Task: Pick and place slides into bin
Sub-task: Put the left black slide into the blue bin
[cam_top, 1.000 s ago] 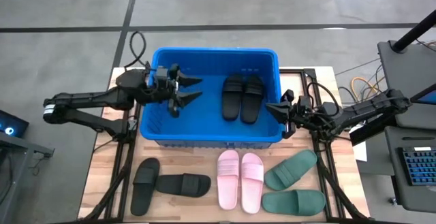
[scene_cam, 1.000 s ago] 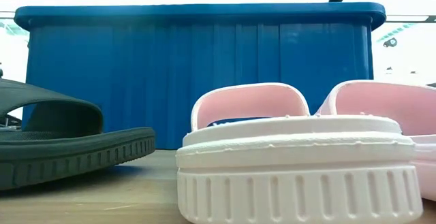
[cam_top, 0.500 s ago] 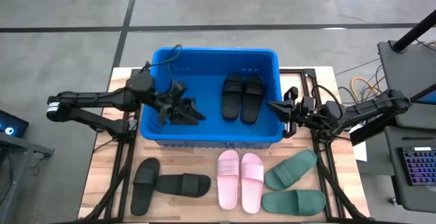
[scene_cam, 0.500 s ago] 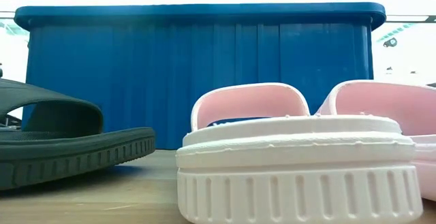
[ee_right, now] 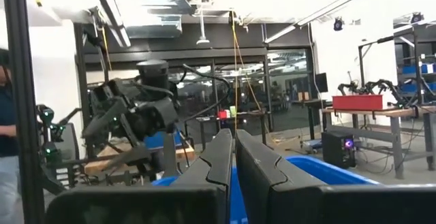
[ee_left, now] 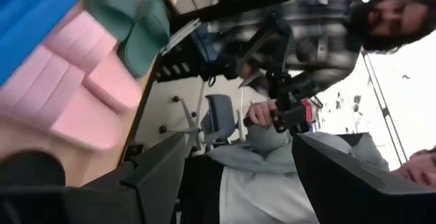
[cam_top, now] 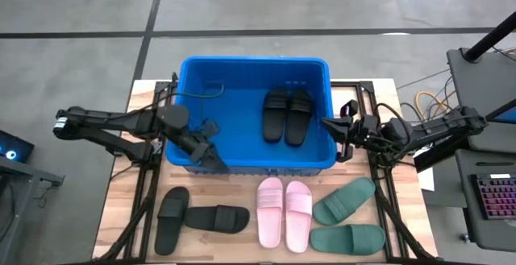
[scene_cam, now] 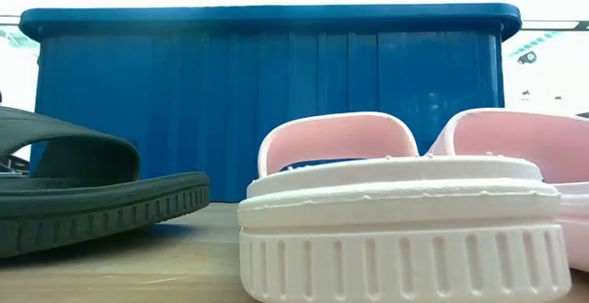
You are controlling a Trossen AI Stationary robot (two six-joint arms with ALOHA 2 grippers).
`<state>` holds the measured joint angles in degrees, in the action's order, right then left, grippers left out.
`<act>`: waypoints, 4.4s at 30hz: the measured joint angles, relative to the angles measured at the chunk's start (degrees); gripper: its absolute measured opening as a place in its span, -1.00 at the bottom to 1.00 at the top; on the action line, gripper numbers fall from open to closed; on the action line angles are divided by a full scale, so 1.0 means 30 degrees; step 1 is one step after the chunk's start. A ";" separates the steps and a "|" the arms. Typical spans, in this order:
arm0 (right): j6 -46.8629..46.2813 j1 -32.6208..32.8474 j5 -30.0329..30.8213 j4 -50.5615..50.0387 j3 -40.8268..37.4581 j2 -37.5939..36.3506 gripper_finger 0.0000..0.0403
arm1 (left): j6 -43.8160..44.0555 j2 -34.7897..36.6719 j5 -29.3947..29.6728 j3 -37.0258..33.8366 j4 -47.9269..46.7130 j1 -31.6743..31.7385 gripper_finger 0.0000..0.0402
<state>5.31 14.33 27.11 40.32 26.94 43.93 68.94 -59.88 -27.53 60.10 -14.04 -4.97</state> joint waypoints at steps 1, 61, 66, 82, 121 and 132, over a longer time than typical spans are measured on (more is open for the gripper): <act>0.0068 0.0000 0.0000 -0.0081 -0.0002 0.0003 -0.94 | 0.0085 0.0007 0.0216 0.0001 -0.0044 -0.0302 0.27; -0.0202 -0.0007 0.0007 -0.4277 0.0007 0.0003 -0.94 | 0.1060 -0.8258 0.8448 0.3570 -1.9841 -1.4736 0.27; -0.0206 -0.0007 0.0007 -0.4370 0.0007 0.0003 -0.94 | 0.0671 -1.0144 0.8677 0.3953 -1.9821 -1.5823 0.27; -0.0112 -0.0007 0.0022 -0.4534 0.0007 0.0003 -0.94 | 0.0395 -1.2850 1.0369 0.3762 -2.0830 -1.8112 0.27; -0.0257 -0.0007 0.0510 -0.4520 0.0007 0.0003 -0.94 | -0.0185 -1.4864 1.0319 0.3417 -2.1302 -1.8081 -0.96; -0.0257 -0.0002 0.0510 -0.4512 0.0007 0.0003 -0.94 | -0.0119 -1.1915 0.7485 0.3953 -2.2298 -1.8031 -0.99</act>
<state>4.54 14.32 28.64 26.79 26.96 43.94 68.58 -95.62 -5.08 71.95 -80.94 -59.07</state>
